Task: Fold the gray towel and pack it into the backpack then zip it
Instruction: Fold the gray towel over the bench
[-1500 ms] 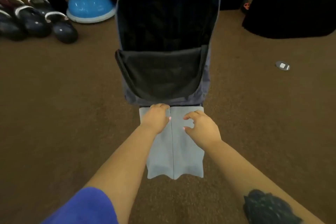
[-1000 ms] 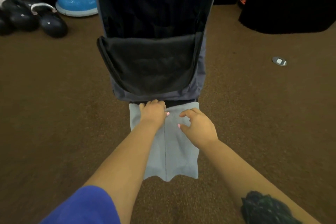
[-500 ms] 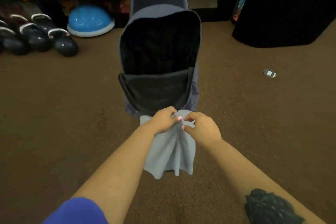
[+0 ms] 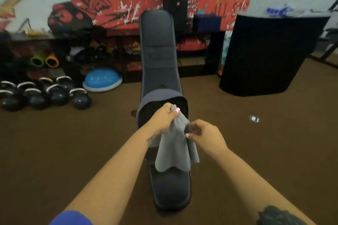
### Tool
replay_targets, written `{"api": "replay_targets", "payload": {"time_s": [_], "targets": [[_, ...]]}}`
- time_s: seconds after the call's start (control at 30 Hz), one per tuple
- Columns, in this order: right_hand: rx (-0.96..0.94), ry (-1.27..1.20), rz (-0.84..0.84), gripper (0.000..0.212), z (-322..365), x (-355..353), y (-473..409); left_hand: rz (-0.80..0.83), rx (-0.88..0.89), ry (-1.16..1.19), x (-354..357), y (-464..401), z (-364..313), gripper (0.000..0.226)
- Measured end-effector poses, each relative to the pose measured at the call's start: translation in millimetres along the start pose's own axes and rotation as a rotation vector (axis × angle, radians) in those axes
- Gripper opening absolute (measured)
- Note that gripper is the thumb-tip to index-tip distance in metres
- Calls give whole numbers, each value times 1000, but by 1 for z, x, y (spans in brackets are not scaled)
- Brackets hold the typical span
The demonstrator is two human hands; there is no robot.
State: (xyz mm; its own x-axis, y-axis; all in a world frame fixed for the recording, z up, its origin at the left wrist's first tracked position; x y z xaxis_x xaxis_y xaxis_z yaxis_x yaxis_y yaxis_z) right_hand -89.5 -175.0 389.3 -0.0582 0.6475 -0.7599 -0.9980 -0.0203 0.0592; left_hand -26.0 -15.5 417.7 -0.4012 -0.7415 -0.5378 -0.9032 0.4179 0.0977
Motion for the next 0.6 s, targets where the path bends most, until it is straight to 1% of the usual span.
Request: {"api": "replay_targets", "payload": {"time_s": [0.13, 0.23, 0.33, 0.43, 0.53, 0.6], "targets": [[-36, -1, -103, 20, 41, -45, 10, -64, 78, 78, -43, 17, -61, 18], [-75, -87, -203, 25, 63, -67, 21, -99, 121, 152, -66, 31, -92, 15], [-73, -163, -360, 24, 77, -77, 33, -142, 132, 192, -83, 46, -112, 18], [-63, -125, -472, 21, 84, -79, 40, -182, 153, 200, -96, 57, -129, 21], [-41, -90, -470, 18, 88, -78, 43, -209, 171, 210, -108, 63, -139, 20], [-33, -90, -390, 12, 91, -74, 45, -226, 184, 222, -114, 65, -144, 23]]}}
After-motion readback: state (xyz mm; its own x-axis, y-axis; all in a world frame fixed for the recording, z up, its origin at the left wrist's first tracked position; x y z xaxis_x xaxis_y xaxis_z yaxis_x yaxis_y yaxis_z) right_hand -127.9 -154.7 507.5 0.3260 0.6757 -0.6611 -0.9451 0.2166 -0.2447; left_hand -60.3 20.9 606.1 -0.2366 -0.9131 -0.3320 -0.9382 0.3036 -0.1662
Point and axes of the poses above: each hand's wrist, its own y-axis away from the middle knuckle, its own x-axis out of the palm, z = x × y, the point moved 1 cm from there along -y, towards the middle knuckle, and after that the axes turned 8 degrees about z, right-handed, at the moved point
